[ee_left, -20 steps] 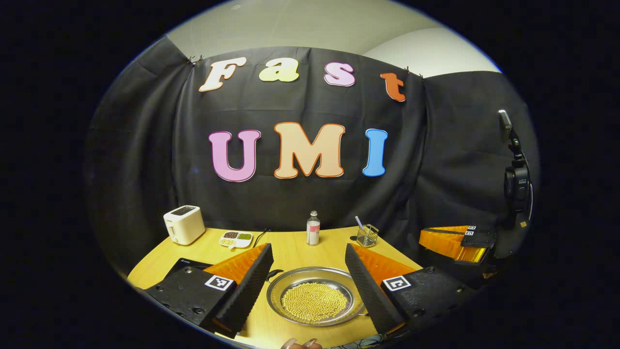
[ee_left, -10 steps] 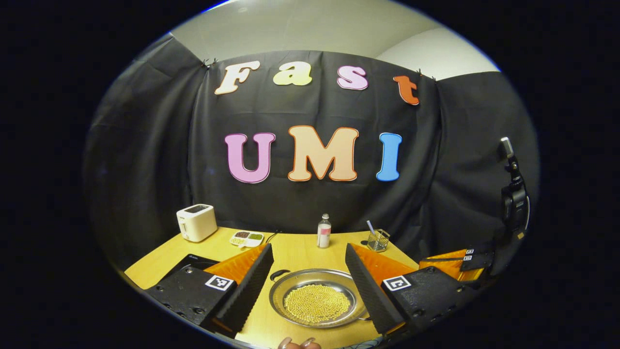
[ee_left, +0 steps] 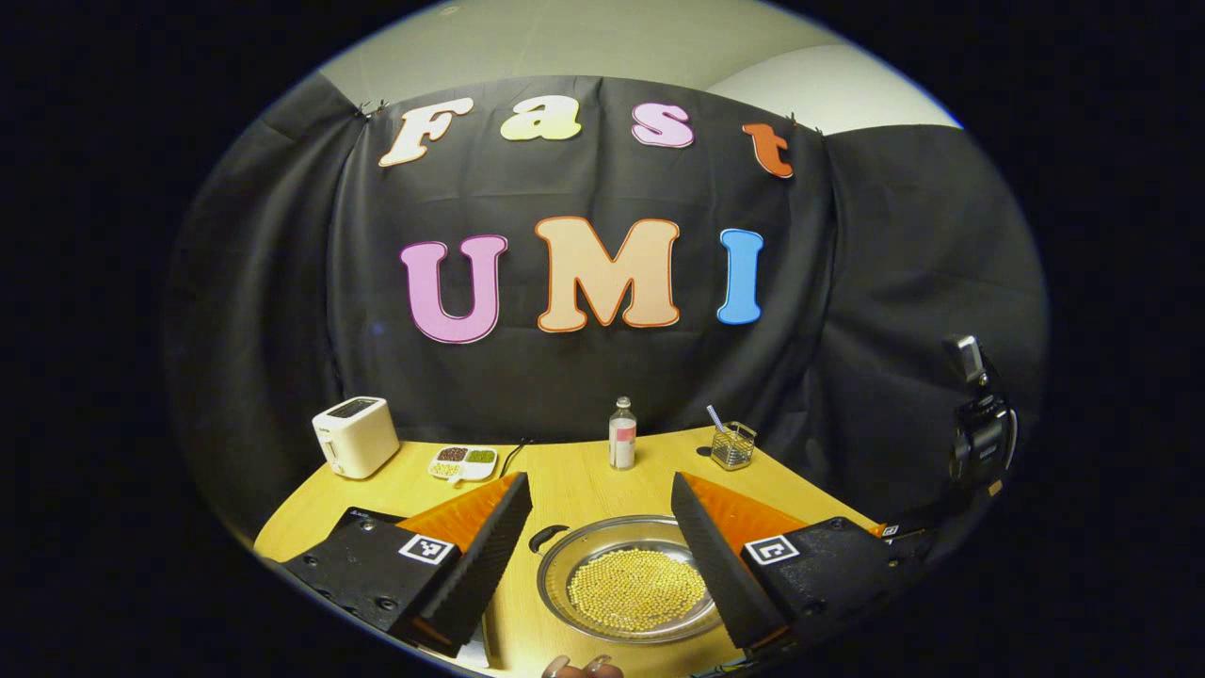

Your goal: First push the handle of the pot to place it horizontally, then grasp the pot with both hands and set it on the induction cooktop.

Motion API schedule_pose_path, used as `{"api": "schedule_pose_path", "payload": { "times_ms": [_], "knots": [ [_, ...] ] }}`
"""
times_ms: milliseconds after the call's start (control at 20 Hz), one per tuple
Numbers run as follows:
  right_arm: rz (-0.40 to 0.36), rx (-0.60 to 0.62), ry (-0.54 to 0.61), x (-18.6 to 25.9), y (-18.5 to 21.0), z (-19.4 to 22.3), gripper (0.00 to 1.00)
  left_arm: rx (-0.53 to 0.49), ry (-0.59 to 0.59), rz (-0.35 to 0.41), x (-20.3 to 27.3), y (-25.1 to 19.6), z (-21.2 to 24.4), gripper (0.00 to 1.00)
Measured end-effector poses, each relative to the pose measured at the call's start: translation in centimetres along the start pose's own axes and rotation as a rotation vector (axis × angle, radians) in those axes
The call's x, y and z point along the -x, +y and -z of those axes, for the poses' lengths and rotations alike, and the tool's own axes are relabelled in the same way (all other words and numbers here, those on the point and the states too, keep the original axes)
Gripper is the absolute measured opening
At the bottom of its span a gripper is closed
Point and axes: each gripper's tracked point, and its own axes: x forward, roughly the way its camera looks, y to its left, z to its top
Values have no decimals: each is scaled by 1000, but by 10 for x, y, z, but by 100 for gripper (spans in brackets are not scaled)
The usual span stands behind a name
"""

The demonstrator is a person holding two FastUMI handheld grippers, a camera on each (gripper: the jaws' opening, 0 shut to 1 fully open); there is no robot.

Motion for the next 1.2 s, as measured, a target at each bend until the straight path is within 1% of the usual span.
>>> {"api": "schedule_pose_path", "payload": {
  "times_ms": [50,100,150,200,300,450,600,800,850,900,1200],
  "knots": [
    [1,-2,15,-5,1,6,0,4,8,2,-1,2,4,96],
    [3,-5,31,-8,2,12,0,8,13,2,-3,5,7,94],
    [5,-9,50,-11,3,20,0,12,17,-1,-3,8,8,96],
    [4,-14,67,-14,4,27,4,12,22,-3,-4,11,9,96],
    [-1,-15,102,-19,8,42,4,6,30,0,-3,15,12,96],
    [-13,-13,157,-25,13,62,4,-17,29,26,-2,14,14,96],
    [-39,-18,202,-31,23,80,4,-35,41,21,-1,19,18,96],
    [-57,-19,237,-37,30,94,4,-12,43,58,1,13,20,96],
    [-61,-25,245,-38,31,98,4,-7,50,56,2,14,22,94],
    [-63,-32,255,-39,32,102,4,-4,56,51,1,16,24,96],
    [-65,-43,295,-48,27,117,3,18,100,17,2,27,38,96]
  ]
}}
